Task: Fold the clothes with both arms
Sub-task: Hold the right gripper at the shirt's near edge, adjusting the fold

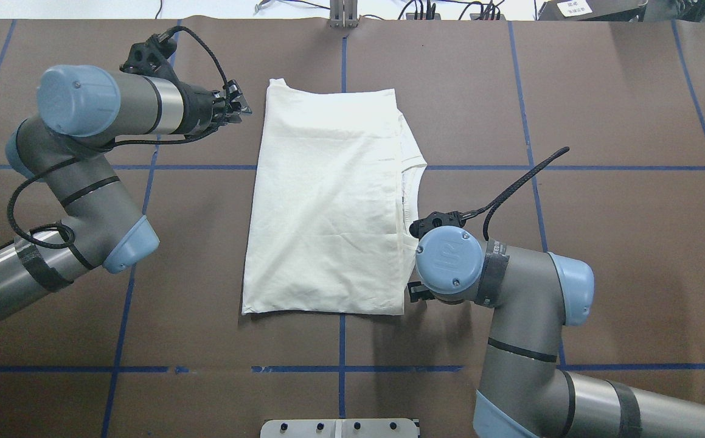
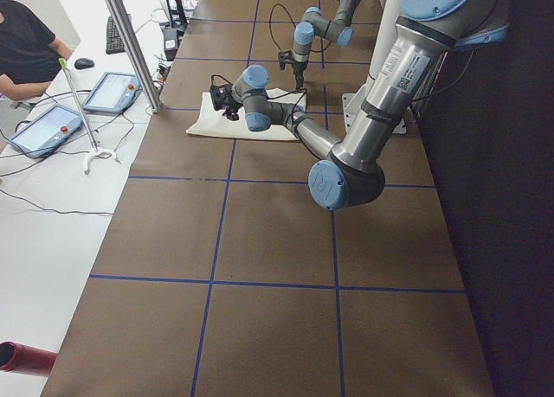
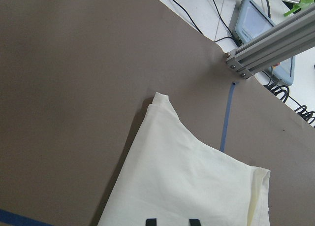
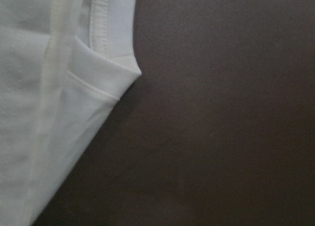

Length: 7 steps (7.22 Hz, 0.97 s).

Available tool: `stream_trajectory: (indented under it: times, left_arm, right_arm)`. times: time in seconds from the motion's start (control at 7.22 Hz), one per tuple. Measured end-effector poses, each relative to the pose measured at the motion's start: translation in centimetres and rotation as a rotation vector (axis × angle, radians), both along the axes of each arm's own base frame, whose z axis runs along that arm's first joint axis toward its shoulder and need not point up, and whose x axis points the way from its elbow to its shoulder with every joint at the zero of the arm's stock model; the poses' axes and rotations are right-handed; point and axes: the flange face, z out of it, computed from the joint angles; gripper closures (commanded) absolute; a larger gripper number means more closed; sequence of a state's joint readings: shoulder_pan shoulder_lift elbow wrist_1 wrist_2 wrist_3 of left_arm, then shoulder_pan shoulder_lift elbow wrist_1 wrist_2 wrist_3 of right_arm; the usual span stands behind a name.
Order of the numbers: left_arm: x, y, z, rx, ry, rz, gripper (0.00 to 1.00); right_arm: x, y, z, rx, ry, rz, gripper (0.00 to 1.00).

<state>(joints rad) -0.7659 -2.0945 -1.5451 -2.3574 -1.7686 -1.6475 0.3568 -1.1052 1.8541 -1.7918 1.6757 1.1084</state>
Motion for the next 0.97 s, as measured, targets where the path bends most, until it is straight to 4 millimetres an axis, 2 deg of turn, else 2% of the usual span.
stream_trajectory:
  times: [0.28,0.42,0.69,0.97]
  left_arm:
    - [-0.4,0.2,-0.5,0.007,0.008,-0.002,0.68]
    - [-0.6,0.3,-0.5,0.009,0.010,-0.003,0.68]
    - [-1.0,0.5,-0.3,0.009,0.010,-0.005,0.69]
    - [-1.1,0.6,-0.1,0.008,0.007,-0.005,0.69]
  right_arm:
    - [-0.2,0.4,-3.3,-0.024,-0.075,0.081,0.01]
    - [-0.8,0.5,-4.7,-0.091,-0.153,0.206,0.09]
    - [-2.9,0.4,-5.5,-0.277,-0.326,0.483,0.27]
    - [-4.6,1.1,-5.5,-0.412,-0.396,0.640,0.33]
